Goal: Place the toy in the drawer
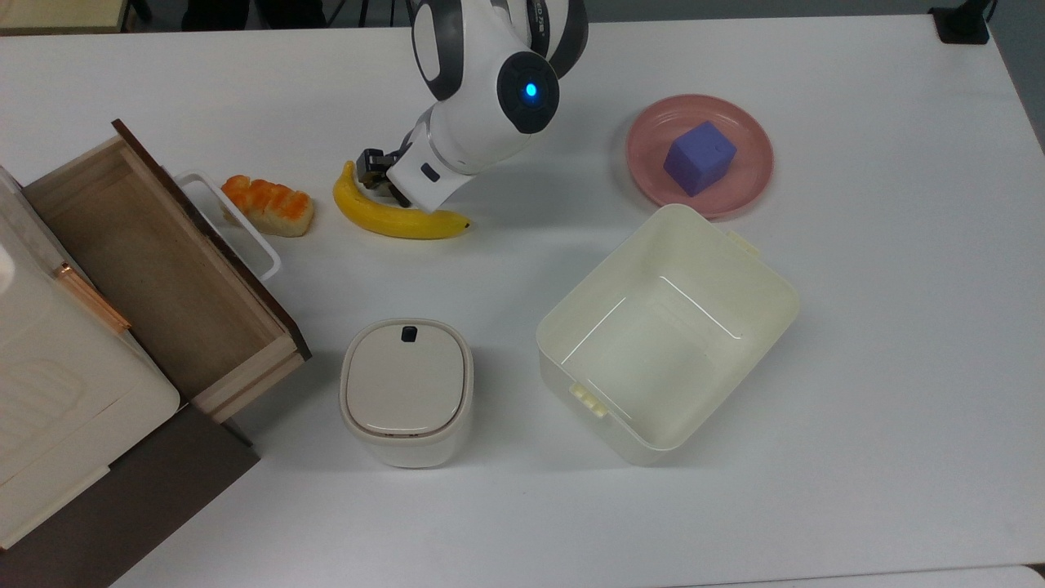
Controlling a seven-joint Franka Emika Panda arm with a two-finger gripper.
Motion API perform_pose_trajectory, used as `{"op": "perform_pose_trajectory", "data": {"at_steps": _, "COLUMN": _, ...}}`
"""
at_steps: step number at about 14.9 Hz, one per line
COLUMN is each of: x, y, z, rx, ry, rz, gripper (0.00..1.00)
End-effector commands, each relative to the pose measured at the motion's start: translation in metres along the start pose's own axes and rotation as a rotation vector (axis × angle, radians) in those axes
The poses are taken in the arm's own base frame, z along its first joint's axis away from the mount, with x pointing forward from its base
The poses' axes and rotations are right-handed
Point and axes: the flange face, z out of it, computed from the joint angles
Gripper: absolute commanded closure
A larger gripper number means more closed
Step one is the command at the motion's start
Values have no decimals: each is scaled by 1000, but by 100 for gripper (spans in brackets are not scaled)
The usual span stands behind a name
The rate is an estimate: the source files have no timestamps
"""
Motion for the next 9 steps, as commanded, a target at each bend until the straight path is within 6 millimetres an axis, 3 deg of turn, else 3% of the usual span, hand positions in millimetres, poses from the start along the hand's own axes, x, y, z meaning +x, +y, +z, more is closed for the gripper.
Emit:
{"op": "perform_pose_trajectory", "data": {"at_steps": 1, "x": -2, "y": -3, "z": 1, "rx": -20, "ry": 15, "rz": -12, "gripper": 70}}
{"op": "perform_pose_trajectory", "data": {"at_steps": 3, "x": -2, "y": -3, "z": -2, "rx": -20, "ry": 19, "rz": -21, "gripper": 94}}
{"op": "perform_pose_trajectory", "data": {"at_steps": 4, "x": -2, "y": -3, "z": -1, "rx": -20, "ry": 17, "rz": -32, "gripper": 100}}
{"op": "perform_pose_trajectory", "data": {"at_steps": 9, "x": -3, "y": -2, "z": -3, "rx": -21, "ry": 17, "rz": -34, "gripper": 100}}
